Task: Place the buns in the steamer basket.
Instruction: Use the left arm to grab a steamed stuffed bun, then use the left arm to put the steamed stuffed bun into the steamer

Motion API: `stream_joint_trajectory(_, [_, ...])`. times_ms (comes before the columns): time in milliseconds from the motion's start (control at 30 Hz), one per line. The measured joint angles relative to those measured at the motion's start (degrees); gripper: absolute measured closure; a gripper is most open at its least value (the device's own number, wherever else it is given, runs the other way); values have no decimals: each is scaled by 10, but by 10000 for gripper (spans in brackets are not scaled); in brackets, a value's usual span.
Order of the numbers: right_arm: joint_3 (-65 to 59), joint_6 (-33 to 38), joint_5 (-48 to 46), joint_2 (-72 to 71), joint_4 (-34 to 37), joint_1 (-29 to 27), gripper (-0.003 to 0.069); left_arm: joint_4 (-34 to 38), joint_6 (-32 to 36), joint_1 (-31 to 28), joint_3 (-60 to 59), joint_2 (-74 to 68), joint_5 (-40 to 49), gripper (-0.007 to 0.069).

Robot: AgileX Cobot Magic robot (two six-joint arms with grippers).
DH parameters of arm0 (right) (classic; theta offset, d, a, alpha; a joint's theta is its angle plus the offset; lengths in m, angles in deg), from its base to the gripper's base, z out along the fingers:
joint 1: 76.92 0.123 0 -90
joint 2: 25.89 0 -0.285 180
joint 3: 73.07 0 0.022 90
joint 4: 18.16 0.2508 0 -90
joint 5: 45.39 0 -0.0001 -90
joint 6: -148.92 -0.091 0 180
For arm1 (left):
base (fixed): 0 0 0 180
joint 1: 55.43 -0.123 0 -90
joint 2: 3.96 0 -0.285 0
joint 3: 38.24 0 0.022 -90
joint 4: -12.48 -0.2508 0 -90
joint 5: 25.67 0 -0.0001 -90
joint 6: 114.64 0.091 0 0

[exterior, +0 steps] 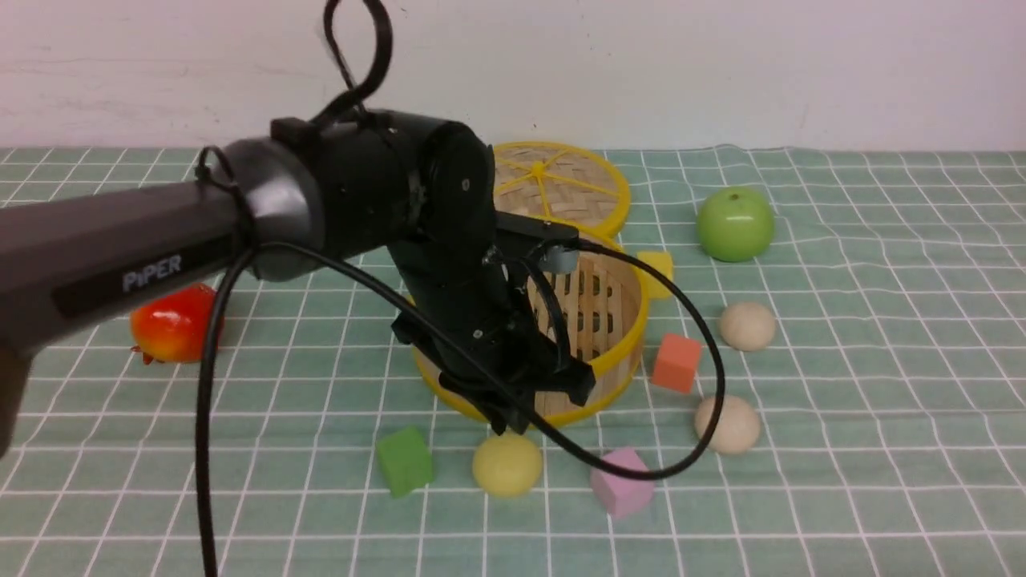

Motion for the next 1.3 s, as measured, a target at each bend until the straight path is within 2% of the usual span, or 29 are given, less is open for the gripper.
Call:
stream_joint_trajectory(133, [0,0,0,0,1,0,419,-6,0,-1,0,-23,-8,352])
stream_joint_trajectory(200, [0,0,0,0,1,0,419,-7,0,-1,0,-29,-18,321])
stream_joint_trajectory(433, [0,0,0,0,1,0,419,-15,0,-1,0,-48,-37,317])
stream_joint_trajectory(567, [0,0,0,0,1,0,419,-18,0,-1,0,-57,-32,340])
stream_joint_trajectory(867, [0,0,0,0,0,0,419,-30,0,-1,0,-71,-34,448])
stream_joint_trajectory(1067, [0,0,0,0,0,0,419,-29,0,-1,0,-66,-19,626])
stream_joint_trajectory(1200, [0,0,0,0,0,0,419,-20,0,-1,-2,-32,0,638])
stream_joint_trajectory(1300, [0,0,0,0,0,0,419,-22,0,-1,-2,16,-19,638])
